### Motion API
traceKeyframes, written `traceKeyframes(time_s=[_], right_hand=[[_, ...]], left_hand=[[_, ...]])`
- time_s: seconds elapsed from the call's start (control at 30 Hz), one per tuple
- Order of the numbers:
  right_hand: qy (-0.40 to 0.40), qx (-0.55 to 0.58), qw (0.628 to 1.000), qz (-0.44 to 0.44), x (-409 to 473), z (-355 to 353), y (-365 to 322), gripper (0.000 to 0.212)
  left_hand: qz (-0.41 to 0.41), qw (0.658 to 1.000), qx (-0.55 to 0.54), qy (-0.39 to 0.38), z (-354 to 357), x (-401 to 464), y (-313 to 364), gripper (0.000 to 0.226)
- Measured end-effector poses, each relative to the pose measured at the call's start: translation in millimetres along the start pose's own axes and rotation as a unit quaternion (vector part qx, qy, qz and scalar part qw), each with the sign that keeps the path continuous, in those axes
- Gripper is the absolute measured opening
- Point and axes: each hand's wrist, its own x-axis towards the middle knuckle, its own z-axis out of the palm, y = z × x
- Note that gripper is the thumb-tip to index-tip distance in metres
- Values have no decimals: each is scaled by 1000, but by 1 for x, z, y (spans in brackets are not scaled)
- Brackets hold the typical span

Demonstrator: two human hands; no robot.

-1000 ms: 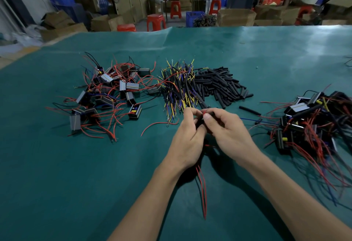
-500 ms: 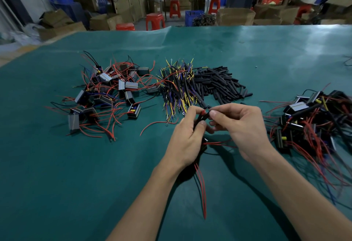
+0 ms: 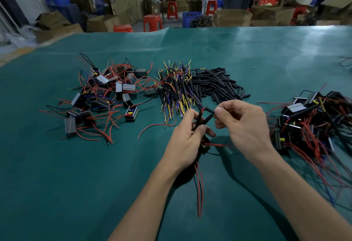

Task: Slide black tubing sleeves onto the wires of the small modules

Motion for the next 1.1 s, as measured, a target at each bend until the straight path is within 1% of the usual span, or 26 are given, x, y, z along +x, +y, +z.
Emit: traceKeyframes(time_s=[0.1, 0.2, 0.3, 0.37, 0.4, 0.43, 0.47, 0.5, 0.53, 0.6, 0.67, 0.7, 0.73, 0.77, 0.87, 0.93, 0.97, 1.0, 1.07, 1.1], right_hand=[[-20, 45, 999, 24, -3, 5, -1, 18], [-28, 54, 998, 34, -4, 6, -1, 19], [-45, 55, 997, 36, 0, 1, -3, 16], [-23, 33, 998, 40, 6, -9, -4, 14], [4, 1, 999, 38, 11, -16, -4, 13], [35, -59, 997, 26, 18, -25, -3, 13], [61, -143, 988, 5, 27, -34, -4, 13], [75, -234, 969, -16, 36, -42, -6, 12], [69, -312, 947, -28, 47, -49, -8, 12], [5, -421, 907, 1, 72, -55, -6, 10], [-77, -511, 853, 75, 91, -55, 2, 18], [-111, -545, 824, 107, 95, -54, 7, 22], [-136, -567, 802, 126, 97, -53, 11, 22], [-149, -574, 794, 133, 98, -53, 14, 20], [-158, -551, 809, 131, 98, -53, 19, 10], [-165, -539, 818, 116, 98, -53, 17, 9], [-161, -526, 829, 99, 98, -53, 16, 8], [-148, -502, 849, 79, 97, -52, 14, 7], [-105, -442, 890, 43, 94, -46, 9, 10], [-88, -420, 903, 31, 93, -43, 8, 11]], left_hand=[[3, 1000, -26, -6, -1, 3, 0, 18], [14, 1000, 3, -6, -2, 5, -1, 11], [14, 999, 44, 7, 0, 6, -4, 18], [15, 997, 76, 18, 0, 4, -5, 20], [15, 996, 83, 24, 0, 4, -6, 19], [15, 995, 92, 28, -1, 4, -8, 20], [14, 994, 100, 29, -2, 4, -9, 21], [13, 994, 107, 28, -3, 5, -10, 21], [12, 993, 111, 26, -3, 5, -10, 20], [7, 994, 108, 23, -2, 6, -9, 19], [6, 994, 104, 24, 0, 5, -7, 21], [7, 994, 109, 27, 1, 5, -6, 22], [8, 993, 115, 31, 1, 4, -6, 23], [7, 992, 118, 33, 1, 5, -5, 23], [-6, 993, 115, 31, 2, 7, -3, 23], [-11, 993, 116, 30, 2, 7, -3, 23], [-12, 993, 116, 31, 2, 7, -3, 23], [-11, 993, 117, 35, 2, 7, -3, 22], [-5, 992, 120, 44, 1, 8, -4, 21], [-4, 991, 122, 49, 2, 8, -5, 20]])
